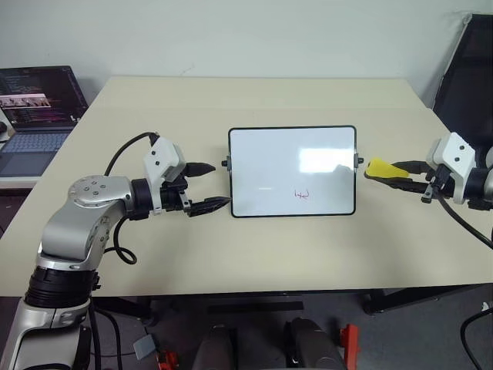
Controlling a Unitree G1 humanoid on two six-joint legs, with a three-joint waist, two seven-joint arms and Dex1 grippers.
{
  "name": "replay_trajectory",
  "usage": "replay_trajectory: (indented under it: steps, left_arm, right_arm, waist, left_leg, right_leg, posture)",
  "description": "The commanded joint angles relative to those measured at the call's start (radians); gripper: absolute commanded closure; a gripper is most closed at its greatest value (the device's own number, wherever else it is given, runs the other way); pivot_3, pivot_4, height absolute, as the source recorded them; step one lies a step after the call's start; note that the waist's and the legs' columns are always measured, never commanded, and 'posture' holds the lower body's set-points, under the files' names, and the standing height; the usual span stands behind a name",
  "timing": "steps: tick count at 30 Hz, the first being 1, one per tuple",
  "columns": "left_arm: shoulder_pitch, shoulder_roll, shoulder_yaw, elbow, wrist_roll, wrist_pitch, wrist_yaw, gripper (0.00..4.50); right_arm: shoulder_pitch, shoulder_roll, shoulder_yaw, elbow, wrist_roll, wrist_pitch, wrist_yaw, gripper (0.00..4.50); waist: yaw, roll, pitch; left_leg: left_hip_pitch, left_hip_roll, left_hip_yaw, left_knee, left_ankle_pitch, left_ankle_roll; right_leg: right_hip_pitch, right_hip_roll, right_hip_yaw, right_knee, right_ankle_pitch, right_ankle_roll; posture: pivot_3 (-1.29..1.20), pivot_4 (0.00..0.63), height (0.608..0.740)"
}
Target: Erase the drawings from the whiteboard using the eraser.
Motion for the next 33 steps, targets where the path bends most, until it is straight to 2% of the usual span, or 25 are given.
replay_trajectory:
  steps: [1,3,7,9,13,22,30,33]
  left_arm:
    - [-0.008,0.007,0.017,-0.021,-0.006,-0.01,0.001,0.0]
    - [-0.01,0.007,0.014,-0.017,-0.004,-0.012,0.001,0.0]
    - [-0.013,0.003,0.005,-0.014,0.001,-0.016,0.001,0.0]
    - [-0.016,-0.004,-0.001,-0.014,0.003,-0.016,0.003,0.0]
    - [-0.004,-0.01,-0.002,-0.025,-0.001,-0.014,0.007,0.0]
    - [-0.003,-0.006,-0.001,-0.02,-0.001,-0.017,0.0,0.0]
    - [0.003,-0.007,0.001,-0.023,-0.001,-0.018,0.003,0.0]
    - [0.009,-0.004,0.007,-0.029,-0.004,-0.016,0.004,0.0]
  right_arm:
    - [-0.037,0.003,-0.019,-0.018,0.005,-0.017,-0.007,3.41]
    - [-0.061,0.047,-0.016,-0.02,0.011,-0.032,-0.037,3.41]
    - [-0.127,0.241,-0.008,-0.033,0.021,-0.057,-0.187,3.41]
    - [-0.126,0.326,0.03,-0.022,-0.035,-0.099,-0.264,3.41]
    - [-0.103,0.416,0.114,0.034,-0.169,-0.213,-0.371,3.41]
    - [-0.104,0.488,0.219,0.267,-0.348,-0.384,-0.504,3.41]
    - [-0.064,0.536,0.347,0.383,-0.419,-0.456,-0.452,3.41]
    - [-0.036,0.558,0.38,0.367,-0.403,-0.436,-0.411,3.41]
  waist:
    - [0.0,0.0,0.0]
    - [-0.003,0.0,0.0]
    - [-0.006,0.0,0.0]
    - [-0.003,0.0,0.0]
    - [0.004,0.0,0.0]
    - [0.006,0.0,0.0]
    - [-0.014,-0.004,-0.004]
    - [-0.022,-0.005,-0.005]
  left_leg:
    - [0.0,0.0,0.0,0.0,0.0,0.0]
    - [0.0,0.0,0.0,0.0,0.0,0.0]
    - [0.001,0.001,0.0,0.0,0.0,0.0]
    - [0.001,0.001,-0.001,0.0,0.0,0.0]
    - [-0.001,0.0,-0.001,0.0,0.0,0.0]
    - [0.0,0.0,-0.001,0.0,0.0,0.0]
    - [0.008,0.001,0.0,0.001,0.0,0.0]
    - [0.021,0.002,-0.001,0.0,0.0,0.0]
  right_leg:
    - [0.0,0.0,0.0,0.0,0.0,0.0]
    - [0.0,0.0,0.0,0.0,0.0,0.0]
    - [0.0,0.001,0.0,0.001,0.0,0.0]
    - [0.0,0.001,0.0,0.001,0.0,0.0]
    - [0.0,0.0,0.0,0.0,0.003,-0.004]
    - [0.0,0.0,0.0,0.001,0.003,-0.005]
    - [0.006,0.001,0.001,0.002,0.002,-0.002]
    - [0.019,0.002,0.001,0.0,0.0,-0.004]
  posture:
    - [0.0,0.15,0.74]
    - [0.0,0.15,0.74]
    - [0.0,0.15,0.74]
    - [0.0,0.15,0.74]
    - [0.0,0.15,0.74]
    - [0.0,0.15,0.74]
    - [0.0,0.15,0.74]
    - [0.0,0.15,0.74]
